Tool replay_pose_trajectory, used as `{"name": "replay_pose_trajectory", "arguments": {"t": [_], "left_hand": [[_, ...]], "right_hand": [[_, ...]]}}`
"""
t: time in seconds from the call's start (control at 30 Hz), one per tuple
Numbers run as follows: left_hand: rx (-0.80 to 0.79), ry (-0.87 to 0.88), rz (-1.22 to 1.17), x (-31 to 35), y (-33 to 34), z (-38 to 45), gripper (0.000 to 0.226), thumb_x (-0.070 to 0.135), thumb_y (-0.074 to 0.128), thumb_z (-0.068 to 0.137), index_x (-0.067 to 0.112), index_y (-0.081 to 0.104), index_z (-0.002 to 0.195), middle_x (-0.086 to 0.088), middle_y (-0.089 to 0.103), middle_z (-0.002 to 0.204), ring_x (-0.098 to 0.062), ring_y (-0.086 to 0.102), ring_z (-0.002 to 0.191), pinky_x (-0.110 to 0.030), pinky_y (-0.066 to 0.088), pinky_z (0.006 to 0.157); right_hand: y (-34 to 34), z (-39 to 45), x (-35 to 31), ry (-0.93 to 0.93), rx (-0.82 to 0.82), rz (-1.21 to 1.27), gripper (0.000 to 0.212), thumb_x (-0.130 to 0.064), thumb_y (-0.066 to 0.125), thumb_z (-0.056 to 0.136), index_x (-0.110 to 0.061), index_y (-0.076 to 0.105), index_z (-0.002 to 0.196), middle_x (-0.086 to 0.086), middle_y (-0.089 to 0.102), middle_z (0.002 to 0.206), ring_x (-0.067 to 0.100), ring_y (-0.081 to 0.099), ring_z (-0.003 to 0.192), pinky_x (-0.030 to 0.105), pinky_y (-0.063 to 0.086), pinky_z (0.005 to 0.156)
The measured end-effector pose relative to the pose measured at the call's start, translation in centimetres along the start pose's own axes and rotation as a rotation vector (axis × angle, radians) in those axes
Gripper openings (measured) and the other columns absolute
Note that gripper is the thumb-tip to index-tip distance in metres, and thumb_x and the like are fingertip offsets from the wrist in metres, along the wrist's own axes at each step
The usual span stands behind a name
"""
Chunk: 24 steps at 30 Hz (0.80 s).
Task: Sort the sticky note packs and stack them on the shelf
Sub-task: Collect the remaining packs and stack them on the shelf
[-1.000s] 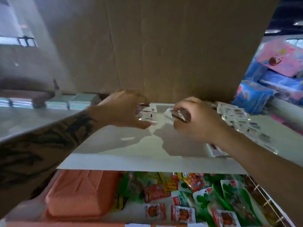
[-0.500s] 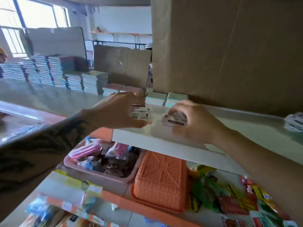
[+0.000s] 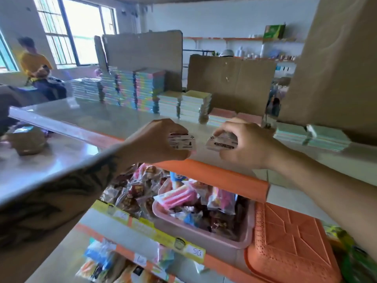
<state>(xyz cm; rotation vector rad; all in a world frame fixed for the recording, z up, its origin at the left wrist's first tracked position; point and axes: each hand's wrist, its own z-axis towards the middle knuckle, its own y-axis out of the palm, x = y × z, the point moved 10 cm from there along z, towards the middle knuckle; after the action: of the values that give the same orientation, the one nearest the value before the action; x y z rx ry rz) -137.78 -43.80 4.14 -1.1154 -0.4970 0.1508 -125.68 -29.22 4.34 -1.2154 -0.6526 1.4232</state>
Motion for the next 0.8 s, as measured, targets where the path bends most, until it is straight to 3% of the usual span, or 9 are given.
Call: {"name": "replay_pose_trajectory", "arguments": {"t": [0.07, 0.2, 0.4, 0.53, 0.6, 0.7, 0.8], "left_hand": [[0.009, -0.033, 0.005, -2.7, -0.9, 0.0, 0.061, 0.051, 0.082, 0.073, 0.034, 0.067, 0.129, 0.008, 0.066, 0.12, -0.014, 0.06, 0.105, -0.033, 0.051, 0.09], [0.028, -0.083, 0.002, -7.6, -2.7, 0.4, 0.057, 0.047, 0.083, 0.074, 0.032, 0.069, 0.127, 0.007, 0.068, 0.114, -0.015, 0.061, 0.101, -0.03, 0.049, 0.085], [0.03, -0.105, 0.004, -14.2, -5.2, 3.2, 0.05, 0.042, 0.088, 0.073, 0.034, 0.072, 0.119, 0.011, 0.068, 0.106, -0.011, 0.062, 0.096, -0.025, 0.046, 0.077], [-0.057, -0.083, 0.027, -17.7, -5.1, 5.5, 0.051, 0.041, 0.088, 0.075, 0.034, 0.071, 0.123, 0.012, 0.068, 0.111, -0.009, 0.06, 0.098, -0.01, 0.04, 0.08], [-0.096, -0.076, 0.018, -19.2, -4.4, 6.1, 0.056, 0.045, 0.088, 0.073, 0.035, 0.07, 0.125, 0.012, 0.067, 0.117, -0.008, 0.059, 0.103, -0.01, 0.04, 0.085], [-0.15, -0.06, 0.01, -21.1, -2.7, 6.5, 0.069, 0.072, 0.077, 0.06, 0.044, 0.066, 0.123, 0.02, 0.064, 0.121, -0.005, 0.058, 0.11, -0.028, 0.047, 0.094], [-0.144, -0.036, 0.002, -21.9, -1.5, 6.8, 0.07, 0.077, 0.067, 0.06, 0.05, 0.063, 0.124, 0.025, 0.062, 0.123, -0.001, 0.056, 0.111, -0.019, 0.042, 0.085]], "right_hand": [[0.8, 2.5, -1.9, -0.038, -0.006, -0.014, 0.042, -0.037, 0.077, 0.075, -0.033, 0.067, 0.115, -0.02, 0.051, 0.097, 0.012, 0.054, 0.094, 0.029, 0.042, 0.077], [2.2, 7.3, -4.5, -0.073, -0.038, -0.054, 0.042, -0.035, 0.078, 0.076, -0.031, 0.067, 0.117, -0.007, 0.063, 0.112, 0.016, 0.059, 0.101, 0.035, 0.049, 0.091], [5.6, 14.1, -7.5, -0.098, -0.148, -0.057, 0.054, -0.053, 0.068, 0.068, -0.04, 0.061, 0.121, -0.013, 0.063, 0.115, 0.012, 0.061, 0.102, 0.04, 0.054, 0.092], [8.0, 17.5, -8.2, -0.1, -0.19, -0.016, 0.048, -0.046, 0.073, 0.074, -0.038, 0.061, 0.12, -0.013, 0.062, 0.113, 0.011, 0.06, 0.099, 0.039, 0.054, 0.089], [9.2, 18.4, -8.0, -0.101, -0.209, -0.013, 0.047, -0.046, 0.071, 0.075, -0.038, 0.061, 0.121, -0.014, 0.059, 0.113, 0.011, 0.058, 0.1, 0.036, 0.052, 0.088], [11.2, 18.6, -6.9, -0.067, -0.264, -0.015, 0.044, -0.05, 0.07, 0.081, -0.039, 0.062, 0.122, -0.016, 0.055, 0.113, 0.009, 0.054, 0.102, 0.03, 0.046, 0.088], [12.2, 17.7, -6.3, -0.054, -0.278, -0.008, 0.056, -0.067, 0.055, 0.072, -0.044, 0.059, 0.124, -0.02, 0.056, 0.116, 0.005, 0.055, 0.109, 0.035, 0.049, 0.098]]}}
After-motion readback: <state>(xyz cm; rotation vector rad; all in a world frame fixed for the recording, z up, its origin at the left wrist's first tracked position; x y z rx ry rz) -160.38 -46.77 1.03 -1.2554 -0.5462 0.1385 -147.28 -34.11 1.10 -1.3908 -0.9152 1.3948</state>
